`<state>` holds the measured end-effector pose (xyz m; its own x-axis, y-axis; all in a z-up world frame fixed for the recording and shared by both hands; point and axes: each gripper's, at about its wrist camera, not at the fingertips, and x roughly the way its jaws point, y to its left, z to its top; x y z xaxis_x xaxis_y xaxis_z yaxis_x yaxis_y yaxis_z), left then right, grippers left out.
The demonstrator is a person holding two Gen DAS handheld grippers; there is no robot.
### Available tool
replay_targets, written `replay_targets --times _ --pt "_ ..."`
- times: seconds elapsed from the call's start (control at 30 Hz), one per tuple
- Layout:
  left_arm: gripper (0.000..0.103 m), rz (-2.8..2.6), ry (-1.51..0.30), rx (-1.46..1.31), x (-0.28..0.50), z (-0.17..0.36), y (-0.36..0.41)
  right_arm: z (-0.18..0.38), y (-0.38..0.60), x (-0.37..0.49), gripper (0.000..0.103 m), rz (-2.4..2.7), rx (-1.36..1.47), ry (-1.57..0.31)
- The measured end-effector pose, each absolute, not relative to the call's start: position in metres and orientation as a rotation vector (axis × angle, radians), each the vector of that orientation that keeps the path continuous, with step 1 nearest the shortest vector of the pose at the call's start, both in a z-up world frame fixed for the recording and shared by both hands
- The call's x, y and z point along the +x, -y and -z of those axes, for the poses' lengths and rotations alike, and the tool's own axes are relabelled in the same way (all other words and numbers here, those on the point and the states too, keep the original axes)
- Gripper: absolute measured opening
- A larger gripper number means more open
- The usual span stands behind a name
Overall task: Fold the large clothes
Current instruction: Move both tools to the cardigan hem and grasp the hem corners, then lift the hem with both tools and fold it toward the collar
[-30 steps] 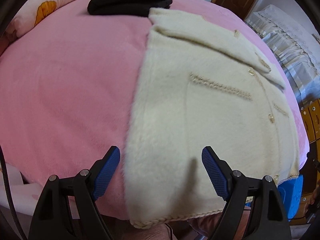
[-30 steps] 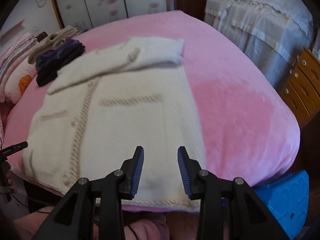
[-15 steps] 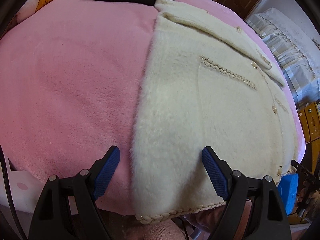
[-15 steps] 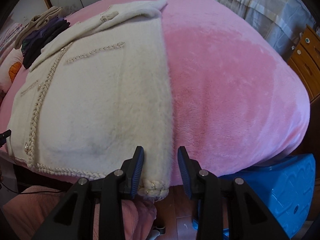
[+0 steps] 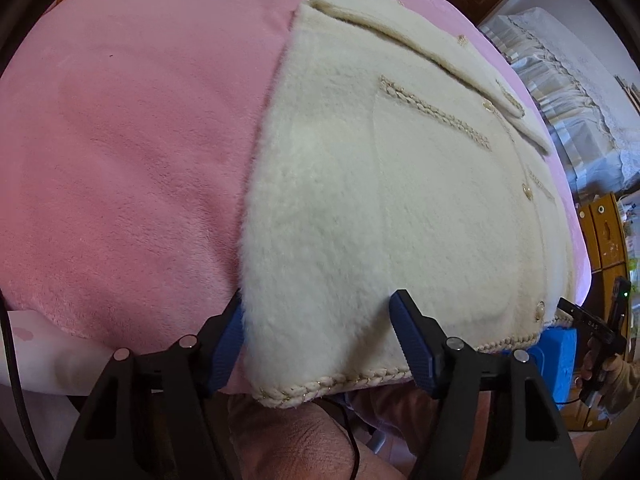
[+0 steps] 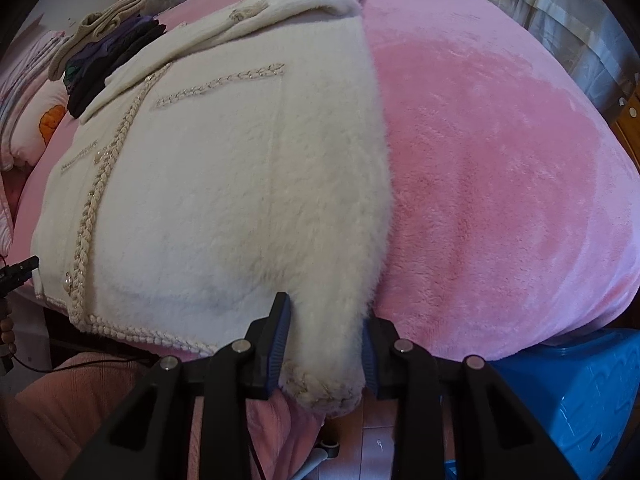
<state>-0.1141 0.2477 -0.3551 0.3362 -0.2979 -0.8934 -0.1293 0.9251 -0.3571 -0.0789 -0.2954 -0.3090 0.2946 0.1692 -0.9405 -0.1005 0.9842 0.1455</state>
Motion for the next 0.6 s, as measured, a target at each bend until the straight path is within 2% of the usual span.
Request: replay_targets --times 0.6 --pt "0.071 0.215 -1.372 -0.374 -0.100 0.370 -0.241 0.316 0.303 -0.083 0.032 -0.236 0.062 -1.348"
